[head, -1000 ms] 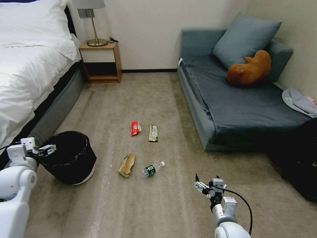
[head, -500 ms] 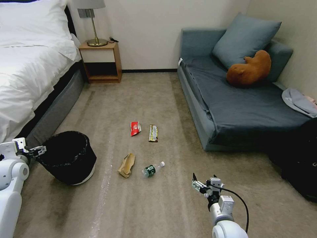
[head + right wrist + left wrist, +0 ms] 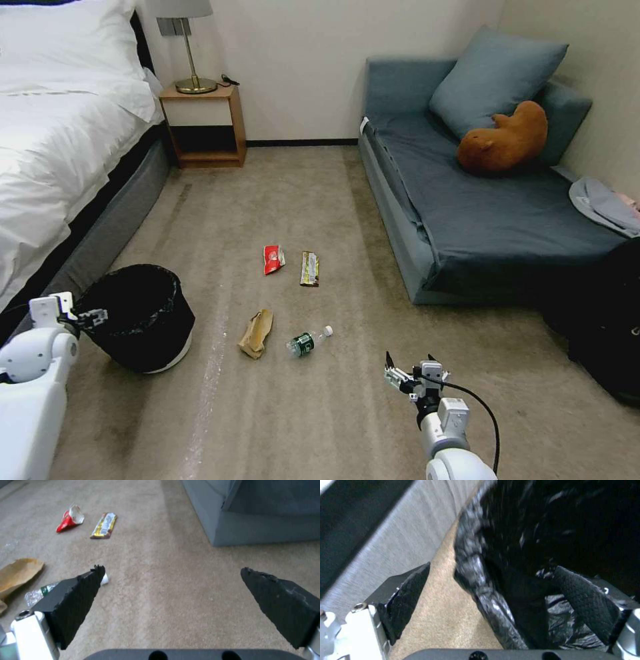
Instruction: Pick up the trash bin, then pick up the garbage on the floor and place it into the trash bin.
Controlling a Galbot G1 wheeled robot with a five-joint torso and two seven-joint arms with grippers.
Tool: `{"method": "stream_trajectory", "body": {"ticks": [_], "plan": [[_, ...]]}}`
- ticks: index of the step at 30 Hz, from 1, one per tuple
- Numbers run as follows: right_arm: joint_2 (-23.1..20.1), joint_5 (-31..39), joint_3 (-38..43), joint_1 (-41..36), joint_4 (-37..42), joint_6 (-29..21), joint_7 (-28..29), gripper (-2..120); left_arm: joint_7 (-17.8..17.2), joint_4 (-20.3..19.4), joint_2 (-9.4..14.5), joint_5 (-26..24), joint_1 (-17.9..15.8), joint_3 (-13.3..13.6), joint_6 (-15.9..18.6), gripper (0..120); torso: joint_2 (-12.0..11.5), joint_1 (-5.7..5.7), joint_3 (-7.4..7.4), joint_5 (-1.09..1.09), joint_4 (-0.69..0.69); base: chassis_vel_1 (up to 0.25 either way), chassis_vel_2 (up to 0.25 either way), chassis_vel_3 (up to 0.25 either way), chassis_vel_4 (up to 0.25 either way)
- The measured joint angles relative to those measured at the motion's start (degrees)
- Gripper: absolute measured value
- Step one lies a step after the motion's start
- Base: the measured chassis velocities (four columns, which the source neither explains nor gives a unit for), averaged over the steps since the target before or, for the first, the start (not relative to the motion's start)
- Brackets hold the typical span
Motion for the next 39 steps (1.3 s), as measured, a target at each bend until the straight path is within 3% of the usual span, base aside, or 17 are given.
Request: {"method": "stream_trajectory", "body": {"ticks": [8, 18, 24, 26, 29, 39], "plan": [[0.0, -0.6, 0.1, -0.6, 0.3, 0.2, 0.1, 100, 2.0, 4.3, -0.9, 3.2, -2.4, 1.2, -0.8, 99, 0.0, 0.0, 0.0, 0.02, -0.01, 0.0, 0.0, 0.0, 0.0], [0.0, -1.1, -0.5, -1.0, 0.3, 0.4, 0.4, 100, 5.4, 7.4, -1.1, 6.0, -3.9, 1.9, -2.7, 58, 0.0, 0.0, -0.01, 0.03, 0.0, 0.0, 0.0, 0.0, 0.0], [0.0, -1.2, -0.7, -0.9, 0.2, 0.4, 0.4, 100, 6.2, 8.4, -0.6, 6.2, -4.2, 1.8, -3.4, 43, 0.0, 0.0, -0.01, 0.01, 0.0, 0.0, 0.0, 0.0, 0.0], [0.0, -1.6, -1.2, -0.7, -0.1, 0.3, 0.5, 100, 7.8, 9.2, 0.0, 6.7, -4.5, 1.6, -5.0, 30, 0.0, 0.0, -0.01, 0.0, -0.01, 0.0, 0.0, 0.0, 0.0], [0.0, -1.9, -1.5, -0.6, -0.6, 0.2, 0.5, 100, 9.2, 9.5, 0.3, 7.1, -4.6, 1.4, -6.1, 19, 0.0, 0.0, -0.01, 0.01, -0.01, 0.0, 0.0, 0.0, 0.0], [0.0, -2.1, -1.6, -0.2, -1.5, 0.1, 0.8, 100, 10.4, 9.3, 0.3, 8.1, -4.7, 1.4, -8.9, 14, 0.0, 0.0, 0.0, -0.04, -0.01, 0.0, 0.0, 0.0, 0.0]]}}
